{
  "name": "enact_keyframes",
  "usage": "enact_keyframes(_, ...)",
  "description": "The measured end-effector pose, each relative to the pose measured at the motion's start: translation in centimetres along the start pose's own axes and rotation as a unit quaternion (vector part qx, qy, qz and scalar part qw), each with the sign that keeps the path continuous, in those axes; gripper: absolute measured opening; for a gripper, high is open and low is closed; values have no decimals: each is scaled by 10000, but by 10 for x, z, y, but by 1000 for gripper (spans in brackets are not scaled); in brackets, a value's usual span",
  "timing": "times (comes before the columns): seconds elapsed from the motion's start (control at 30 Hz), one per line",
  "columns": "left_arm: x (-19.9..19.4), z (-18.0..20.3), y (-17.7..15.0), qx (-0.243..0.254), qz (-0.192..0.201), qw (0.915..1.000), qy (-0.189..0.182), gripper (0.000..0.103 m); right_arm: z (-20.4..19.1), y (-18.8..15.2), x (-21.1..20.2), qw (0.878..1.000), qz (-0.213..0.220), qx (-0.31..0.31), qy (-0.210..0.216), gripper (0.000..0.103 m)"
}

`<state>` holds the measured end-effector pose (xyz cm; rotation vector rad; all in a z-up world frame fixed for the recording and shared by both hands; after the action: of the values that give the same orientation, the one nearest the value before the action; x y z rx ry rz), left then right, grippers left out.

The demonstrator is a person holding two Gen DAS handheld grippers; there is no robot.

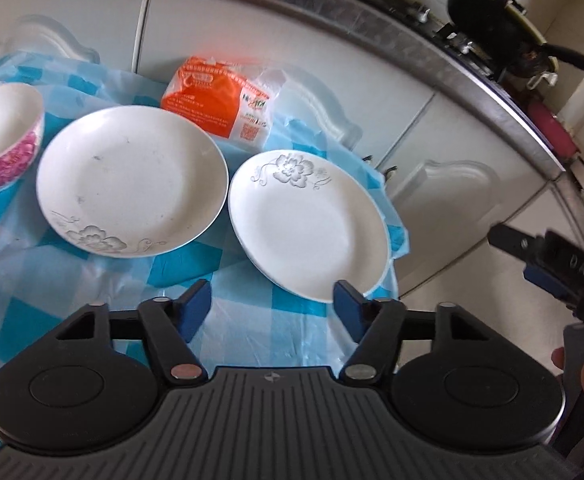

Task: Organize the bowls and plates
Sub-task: 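Close the left gripper on the white plate's rim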

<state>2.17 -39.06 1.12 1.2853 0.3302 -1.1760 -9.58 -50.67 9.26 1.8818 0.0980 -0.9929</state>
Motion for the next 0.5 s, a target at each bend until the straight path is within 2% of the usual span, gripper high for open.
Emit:
enact_keyframes(0.23, 37, -9, 4, -147, -139, 9997, 106, 74, -14, 2, 60, 9940, -284, 485, 942, 102)
enact_keyframes(0.3, 45, -8, 5, -137, -166, 9997, 120, 74, -15, -1, 75, 9912, -425, 635, 1086, 101)
enact_keyframes(0.4, 52, -11, 7, -140, -153, 9997, 136, 74, -16, -3, 99, 9859, -653, 778, 1330, 94)
enact_keyframes(0.5, 58, -9, 9, -121, -138, 9997, 145, 72, -18, -3, 112, 9835, -713, 831, 1443, 91)
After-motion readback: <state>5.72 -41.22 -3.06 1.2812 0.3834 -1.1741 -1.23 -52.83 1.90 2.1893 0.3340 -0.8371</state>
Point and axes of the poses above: each gripper's, at about its wrist camera, not at the fingertips, and x roughly the way its jaws point, z to its right, y to its top, the point moved 4 cm from there along x, roughly the way its jaws point, and after that the axes turned 1 degree about y, right-handed, at the moved point
